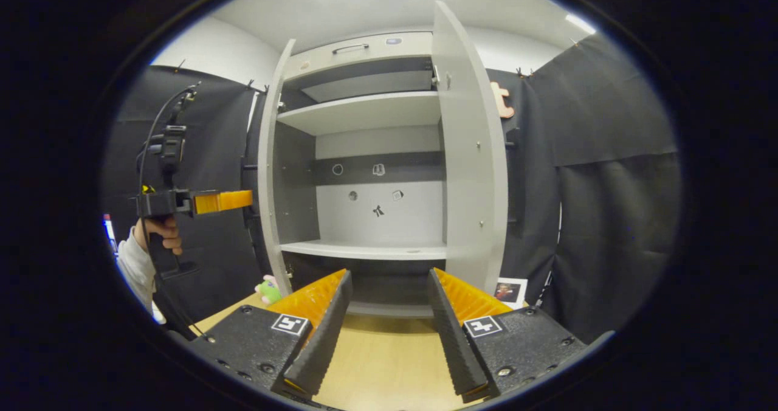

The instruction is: Open the right door of the double-door shoe cabinet with the right hand, and open the left door with the left hand.

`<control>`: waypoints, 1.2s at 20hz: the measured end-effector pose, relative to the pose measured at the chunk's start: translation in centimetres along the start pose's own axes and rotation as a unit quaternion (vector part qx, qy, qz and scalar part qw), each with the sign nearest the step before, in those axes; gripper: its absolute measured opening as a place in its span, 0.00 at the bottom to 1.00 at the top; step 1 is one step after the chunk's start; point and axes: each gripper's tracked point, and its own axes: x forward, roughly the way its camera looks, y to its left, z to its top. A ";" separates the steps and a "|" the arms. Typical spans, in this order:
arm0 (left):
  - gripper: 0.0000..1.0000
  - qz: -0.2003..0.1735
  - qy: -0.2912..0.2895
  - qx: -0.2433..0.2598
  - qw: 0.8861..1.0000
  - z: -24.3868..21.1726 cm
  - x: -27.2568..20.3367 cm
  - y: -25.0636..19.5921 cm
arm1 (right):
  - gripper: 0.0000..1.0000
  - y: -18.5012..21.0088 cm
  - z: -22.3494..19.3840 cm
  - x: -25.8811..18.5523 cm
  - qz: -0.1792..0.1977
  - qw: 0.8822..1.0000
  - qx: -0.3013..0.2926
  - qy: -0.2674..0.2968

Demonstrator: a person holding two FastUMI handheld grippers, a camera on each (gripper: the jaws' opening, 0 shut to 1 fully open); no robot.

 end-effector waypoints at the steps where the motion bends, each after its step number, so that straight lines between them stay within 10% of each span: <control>1: 0.07 0.009 -0.003 0.011 1.000 0.1 -0.5 0.7 | 0.83 0.3 0.0 0.3 0.003 1.000 0.004 -0.001; 24: 0.00 0.073 0.006 -0.011 0.997 -0.6 -4.1 8.1 | 0.82 2.0 -0.4 2.4 0.038 0.999 0.022 0.006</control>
